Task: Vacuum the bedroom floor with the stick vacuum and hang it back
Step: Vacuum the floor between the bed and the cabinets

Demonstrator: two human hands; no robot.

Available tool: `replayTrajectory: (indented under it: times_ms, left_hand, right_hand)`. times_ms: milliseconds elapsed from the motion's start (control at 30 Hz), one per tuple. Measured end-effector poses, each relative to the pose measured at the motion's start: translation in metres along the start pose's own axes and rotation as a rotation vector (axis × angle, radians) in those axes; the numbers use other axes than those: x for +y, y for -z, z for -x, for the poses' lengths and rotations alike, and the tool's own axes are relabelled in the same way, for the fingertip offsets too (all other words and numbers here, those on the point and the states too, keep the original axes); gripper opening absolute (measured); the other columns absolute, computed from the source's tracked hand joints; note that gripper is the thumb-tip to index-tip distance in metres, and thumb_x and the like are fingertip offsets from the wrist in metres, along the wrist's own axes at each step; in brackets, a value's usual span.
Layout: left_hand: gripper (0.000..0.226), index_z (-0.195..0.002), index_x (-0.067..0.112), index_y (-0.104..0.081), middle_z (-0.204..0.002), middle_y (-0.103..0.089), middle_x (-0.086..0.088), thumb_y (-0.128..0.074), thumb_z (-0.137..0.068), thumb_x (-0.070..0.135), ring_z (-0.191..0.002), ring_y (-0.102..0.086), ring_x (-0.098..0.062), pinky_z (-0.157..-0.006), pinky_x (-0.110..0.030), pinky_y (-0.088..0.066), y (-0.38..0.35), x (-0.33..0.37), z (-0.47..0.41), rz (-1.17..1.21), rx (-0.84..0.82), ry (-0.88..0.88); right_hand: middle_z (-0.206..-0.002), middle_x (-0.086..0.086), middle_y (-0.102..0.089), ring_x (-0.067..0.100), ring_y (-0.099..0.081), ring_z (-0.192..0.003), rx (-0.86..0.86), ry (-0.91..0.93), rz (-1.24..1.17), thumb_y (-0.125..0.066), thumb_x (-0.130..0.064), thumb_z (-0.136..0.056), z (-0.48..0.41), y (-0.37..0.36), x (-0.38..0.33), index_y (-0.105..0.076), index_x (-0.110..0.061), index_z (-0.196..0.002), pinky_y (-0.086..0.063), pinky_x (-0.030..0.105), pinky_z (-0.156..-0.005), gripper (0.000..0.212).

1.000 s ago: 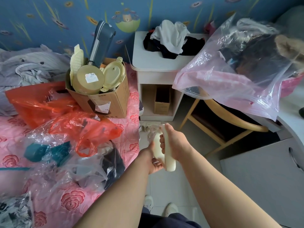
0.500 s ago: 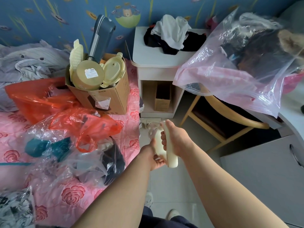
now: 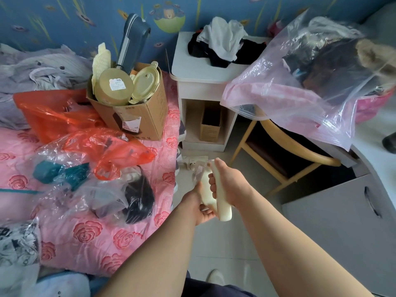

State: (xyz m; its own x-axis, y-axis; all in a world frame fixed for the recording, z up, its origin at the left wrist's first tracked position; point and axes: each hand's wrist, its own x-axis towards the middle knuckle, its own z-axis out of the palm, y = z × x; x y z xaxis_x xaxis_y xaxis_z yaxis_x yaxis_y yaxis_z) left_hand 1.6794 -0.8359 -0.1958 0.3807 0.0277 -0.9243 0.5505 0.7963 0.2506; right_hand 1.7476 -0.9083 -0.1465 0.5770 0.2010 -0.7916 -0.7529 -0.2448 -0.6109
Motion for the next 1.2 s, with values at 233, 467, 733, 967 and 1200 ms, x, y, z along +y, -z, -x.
replayTrajectory:
  times_ms: [233, 467, 733, 967, 1200]
  left_hand:
    - [0.045, -0.092, 0.005, -0.061, -0.083, -0.063, -0.015, -0.064, -0.089, 0.050, -0.093, -0.062, -0.030, -0.086, -0.046, -0.055, -0.006, -0.041, 0.005, 0.052, 0.013, -0.018]
    - [0.039, -0.093, 0.008, -0.061, -0.084, -0.062, -0.014, -0.062, -0.092, 0.047, -0.096, -0.059, -0.029, -0.091, -0.047, -0.054, -0.006, -0.084, 0.012, 0.090, 0.011, -0.032]
    - [0.042, -0.101, 0.007, -0.063, -0.087, -0.064, -0.015, -0.060, -0.092, 0.048, -0.086, -0.064, -0.027, -0.082, -0.046, -0.055, 0.003, -0.122, 0.017, 0.179, 0.014, -0.059]
    - [0.036, -0.096, 0.008, -0.061, -0.087, -0.065, -0.016, -0.061, -0.093, 0.044, -0.074, -0.065, -0.027, -0.068, -0.042, -0.056, 0.006, -0.123, 0.024, 0.188, 0.042, -0.092]
    - [0.037, -0.104, 0.007, -0.061, -0.087, -0.066, -0.015, -0.060, -0.094, 0.043, -0.068, -0.065, -0.025, -0.074, -0.045, -0.056, 0.018, -0.088, 0.017, 0.179, 0.033, -0.083]
  right_hand:
    - [-0.051, 0.001, -0.053, 0.017, -0.045, -0.041, -0.035, 0.026, 0.043, -0.053, -0.043, -0.096, 0.018, 0.027, 0.021, -0.060, -0.006, -0.074, -0.039, 0.024, -0.047, 0.043]
    - [-0.052, 0.001, -0.054, 0.017, -0.046, -0.042, -0.060, 0.034, 0.074, -0.055, -0.043, -0.095, 0.033, 0.048, 0.050, -0.061, -0.006, -0.077, -0.040, 0.024, -0.047, 0.042]
    - [-0.055, 0.003, -0.052, 0.018, -0.044, -0.045, -0.124, 0.054, 0.133, -0.055, -0.041, -0.095, 0.053, 0.059, 0.076, -0.058, -0.005, -0.079, -0.038, 0.024, -0.049, 0.039]
    - [-0.054, 0.003, -0.049, 0.017, -0.041, -0.044, -0.119, 0.057, 0.021, -0.056, -0.041, -0.095, 0.052, 0.058, 0.083, -0.057, -0.006, -0.076, -0.034, 0.024, -0.047, 0.040]
    - [-0.059, 0.002, -0.046, 0.014, -0.041, -0.044, -0.121, 0.037, -0.048, -0.052, -0.043, -0.096, 0.038, 0.039, 0.065, -0.053, -0.009, -0.073, -0.034, 0.025, -0.047, 0.041]
